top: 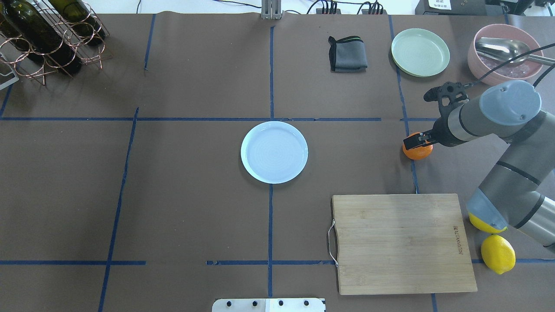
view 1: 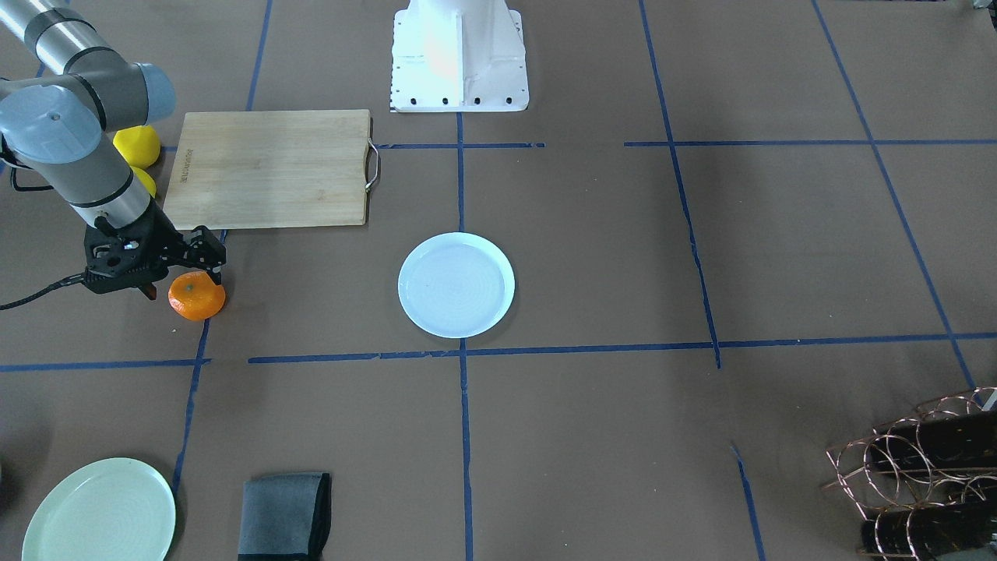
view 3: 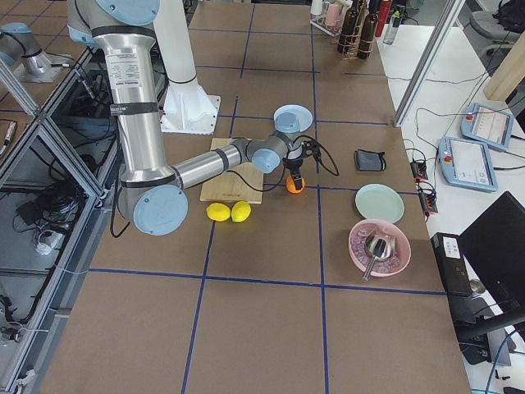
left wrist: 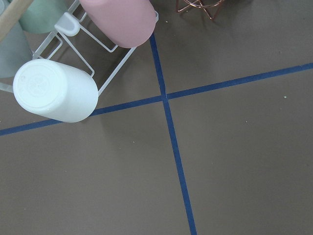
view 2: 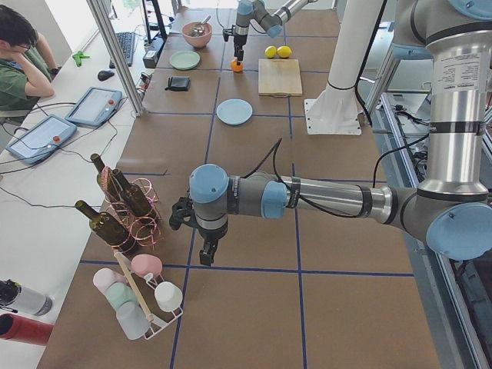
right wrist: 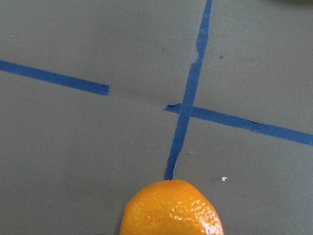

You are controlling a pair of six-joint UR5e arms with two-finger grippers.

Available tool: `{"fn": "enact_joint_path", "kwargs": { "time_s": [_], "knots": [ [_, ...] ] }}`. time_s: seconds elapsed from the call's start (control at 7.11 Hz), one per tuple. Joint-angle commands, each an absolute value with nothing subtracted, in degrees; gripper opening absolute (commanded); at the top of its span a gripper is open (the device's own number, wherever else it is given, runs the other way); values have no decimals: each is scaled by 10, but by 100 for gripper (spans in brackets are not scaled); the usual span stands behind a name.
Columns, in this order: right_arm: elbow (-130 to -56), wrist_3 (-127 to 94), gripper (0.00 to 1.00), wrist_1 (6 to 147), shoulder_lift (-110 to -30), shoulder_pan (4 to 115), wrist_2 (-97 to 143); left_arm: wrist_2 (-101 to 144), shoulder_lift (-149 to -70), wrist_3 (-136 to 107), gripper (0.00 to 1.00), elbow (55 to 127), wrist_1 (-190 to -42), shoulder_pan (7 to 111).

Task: Pick orange to plate
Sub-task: 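Reach the right gripper down to the orange and grasp it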

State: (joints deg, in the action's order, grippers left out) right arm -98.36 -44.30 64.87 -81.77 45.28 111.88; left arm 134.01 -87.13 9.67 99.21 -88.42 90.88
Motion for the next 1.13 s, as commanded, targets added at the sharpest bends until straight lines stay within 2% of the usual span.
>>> {"fn": "enact_joint_path", "kwargs": {
  "time_s": [0.0,0.14,0.28,0.42,0.56,0.84,0.99],
  "knots": [
    [-969,-443,100,649,-817,443,1114,1339,-870,97,100,996,-884,910],
    [-964,-443,99,649,-815,439,1114,1340,-870,97,100,996,-884,909],
    [-964,-443,67,650,-803,439,1114,1340,-870,97,100,997,-884,909],
    [-965,-443,29,650,-795,439,1115,1340,-871,97,100,996,-884,909],
    [-971,-444,23,651,-782,439,1116,1340,-871,97,100,997,-883,909],
    [-967,-488,24,665,-710,438,1117,1340,-871,97,100,997,-884,909],
    [-965,-521,24,724,-652,420,1115,1340,-871,97,100,997,-884,909]
  ]
}}
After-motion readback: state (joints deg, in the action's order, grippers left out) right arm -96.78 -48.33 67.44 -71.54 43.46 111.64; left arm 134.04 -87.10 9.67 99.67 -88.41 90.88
